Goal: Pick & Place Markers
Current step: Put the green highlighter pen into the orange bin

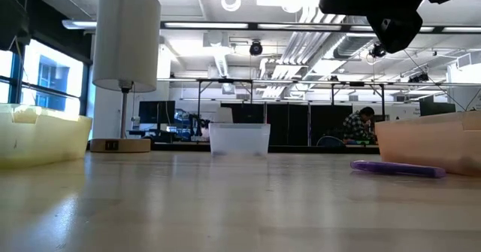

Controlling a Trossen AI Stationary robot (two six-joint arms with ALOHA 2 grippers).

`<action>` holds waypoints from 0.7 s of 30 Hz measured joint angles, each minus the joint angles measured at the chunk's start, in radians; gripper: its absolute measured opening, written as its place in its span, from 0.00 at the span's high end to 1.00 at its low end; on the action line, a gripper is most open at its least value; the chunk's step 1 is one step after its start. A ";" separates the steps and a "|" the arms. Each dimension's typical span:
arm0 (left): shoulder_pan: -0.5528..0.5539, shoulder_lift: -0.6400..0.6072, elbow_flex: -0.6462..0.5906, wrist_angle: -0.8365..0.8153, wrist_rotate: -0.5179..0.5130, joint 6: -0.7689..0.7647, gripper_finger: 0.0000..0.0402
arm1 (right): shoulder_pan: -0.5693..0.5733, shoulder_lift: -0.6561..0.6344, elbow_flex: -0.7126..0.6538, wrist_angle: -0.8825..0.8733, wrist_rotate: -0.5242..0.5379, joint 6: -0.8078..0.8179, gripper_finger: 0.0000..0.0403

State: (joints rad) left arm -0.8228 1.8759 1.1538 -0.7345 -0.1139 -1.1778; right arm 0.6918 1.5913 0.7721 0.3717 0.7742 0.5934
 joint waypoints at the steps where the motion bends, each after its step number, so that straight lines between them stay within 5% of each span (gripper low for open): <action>1: 0.009 0.000 0.000 0.001 0.006 0.004 0.86 | 0.000 0.000 0.000 0.000 0.000 0.000 1.00; 8: 0.076 0.004 0.046 -0.037 0.041 0.125 0.86 | 0.000 0.000 -0.001 0.000 0.000 -0.014 1.00; 21: 0.226 -0.004 0.336 -0.204 -0.166 0.563 0.86 | -0.011 0.000 -0.001 -0.005 0.001 -0.037 1.00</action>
State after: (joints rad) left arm -0.5970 1.8717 1.4900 -0.9380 -0.2797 -0.6146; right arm 0.6811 1.5913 0.7715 0.3668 0.7750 0.5564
